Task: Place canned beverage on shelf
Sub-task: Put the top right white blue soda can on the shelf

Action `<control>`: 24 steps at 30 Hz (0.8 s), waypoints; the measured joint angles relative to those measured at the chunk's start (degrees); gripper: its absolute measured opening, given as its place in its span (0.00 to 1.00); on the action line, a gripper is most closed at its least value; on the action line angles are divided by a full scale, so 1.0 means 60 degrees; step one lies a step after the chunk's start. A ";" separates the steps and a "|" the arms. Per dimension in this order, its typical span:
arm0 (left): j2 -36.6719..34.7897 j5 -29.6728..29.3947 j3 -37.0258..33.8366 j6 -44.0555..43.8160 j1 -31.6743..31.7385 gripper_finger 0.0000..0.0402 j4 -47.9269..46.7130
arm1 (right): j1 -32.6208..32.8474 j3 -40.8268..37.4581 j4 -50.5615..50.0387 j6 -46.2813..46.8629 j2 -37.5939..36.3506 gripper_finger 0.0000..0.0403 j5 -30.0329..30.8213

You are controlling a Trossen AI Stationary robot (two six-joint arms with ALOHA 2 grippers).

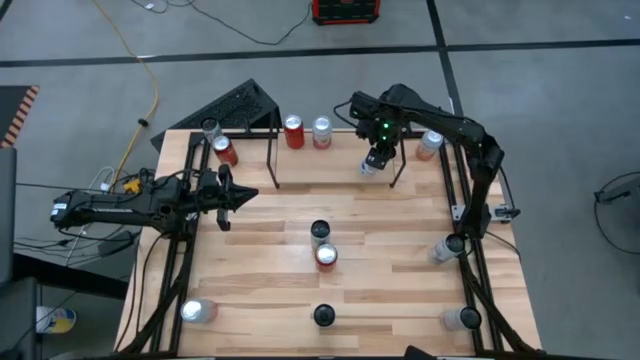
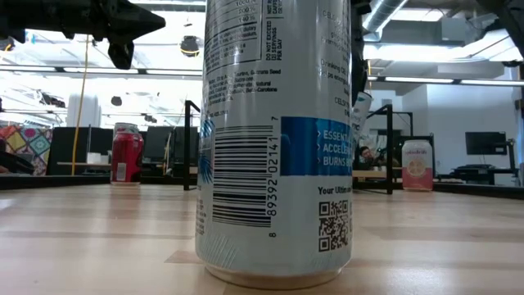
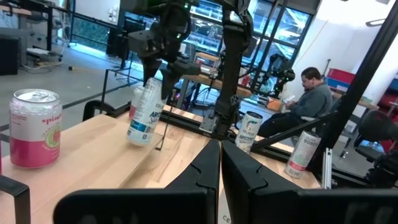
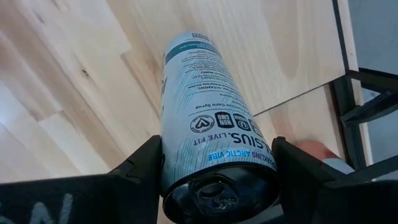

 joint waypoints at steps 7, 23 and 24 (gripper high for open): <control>-0.0003 0.0000 0.0000 0.0004 0.0002 0.00 0.0000 | -0.0018 0.0004 -0.0009 -0.0046 0.0087 0.56 -0.0009; 0.0000 0.0004 0.0000 0.0060 -0.0001 0.00 0.0000 | 0.0004 0.0004 0.0000 -0.0073 0.0092 0.64 -0.0015; -0.0004 0.0007 0.0000 0.0076 -0.0002 0.00 0.0000 | 0.0004 0.0004 -0.0001 -0.0073 0.0092 0.65 -0.0015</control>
